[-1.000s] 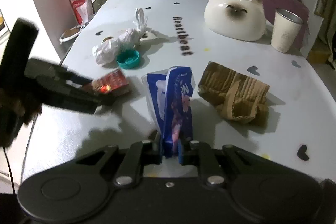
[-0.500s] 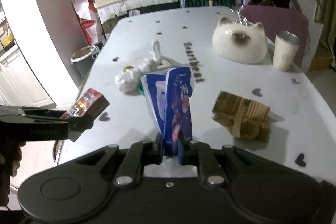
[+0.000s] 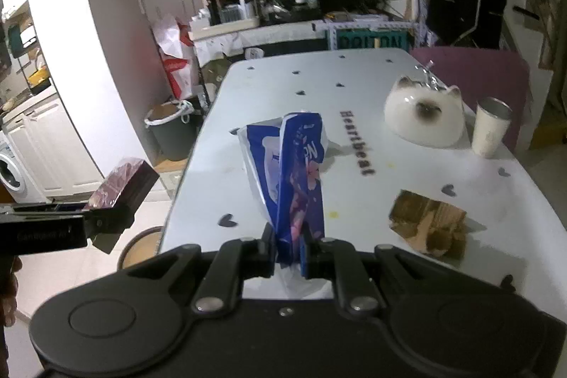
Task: Collect trash
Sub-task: 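Lift the red box and blue wrapper and carry them over the wastebasket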
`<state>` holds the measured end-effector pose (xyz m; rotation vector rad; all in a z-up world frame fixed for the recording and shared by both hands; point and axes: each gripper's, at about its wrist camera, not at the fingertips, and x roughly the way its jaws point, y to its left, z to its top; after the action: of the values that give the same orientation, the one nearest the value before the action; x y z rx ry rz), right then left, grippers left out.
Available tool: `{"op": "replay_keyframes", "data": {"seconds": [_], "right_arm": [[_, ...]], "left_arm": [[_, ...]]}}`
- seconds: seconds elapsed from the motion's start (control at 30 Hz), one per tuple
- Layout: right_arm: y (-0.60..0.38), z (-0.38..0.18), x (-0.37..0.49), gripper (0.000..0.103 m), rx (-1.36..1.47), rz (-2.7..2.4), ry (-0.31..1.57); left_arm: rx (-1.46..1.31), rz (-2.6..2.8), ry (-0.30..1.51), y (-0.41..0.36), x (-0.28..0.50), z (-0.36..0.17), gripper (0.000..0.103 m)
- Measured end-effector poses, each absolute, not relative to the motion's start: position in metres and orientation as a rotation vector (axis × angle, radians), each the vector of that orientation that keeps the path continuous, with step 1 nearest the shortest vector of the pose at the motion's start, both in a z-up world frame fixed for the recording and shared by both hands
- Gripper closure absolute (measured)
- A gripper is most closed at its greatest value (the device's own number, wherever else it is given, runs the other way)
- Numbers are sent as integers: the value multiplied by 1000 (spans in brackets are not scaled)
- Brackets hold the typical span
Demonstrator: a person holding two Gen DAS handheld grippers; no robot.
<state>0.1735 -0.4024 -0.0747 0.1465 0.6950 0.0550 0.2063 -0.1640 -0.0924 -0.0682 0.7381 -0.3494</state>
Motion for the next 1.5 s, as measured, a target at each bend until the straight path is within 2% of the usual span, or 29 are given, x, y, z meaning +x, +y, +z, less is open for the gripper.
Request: {"op": "replay_keyframes", "data": {"seconds": [0.37, 0.8, 1.17, 1.5], "right_arm": [[-355, -43, 164, 90, 111, 145, 642], [-280, -50, 189, 90, 97, 244, 703], [-208, -75, 246, 90, 125, 255, 795], [-149, -122, 326, 90, 164, 220, 906]], "left_arm": [[-110, -248, 667, -120, 172, -67, 51], [-168, -118, 697, -46, 174, -71, 51], [-189, -98, 792, 25, 225, -98, 52], [-234, -107, 925, 93, 309, -144, 52]]}}
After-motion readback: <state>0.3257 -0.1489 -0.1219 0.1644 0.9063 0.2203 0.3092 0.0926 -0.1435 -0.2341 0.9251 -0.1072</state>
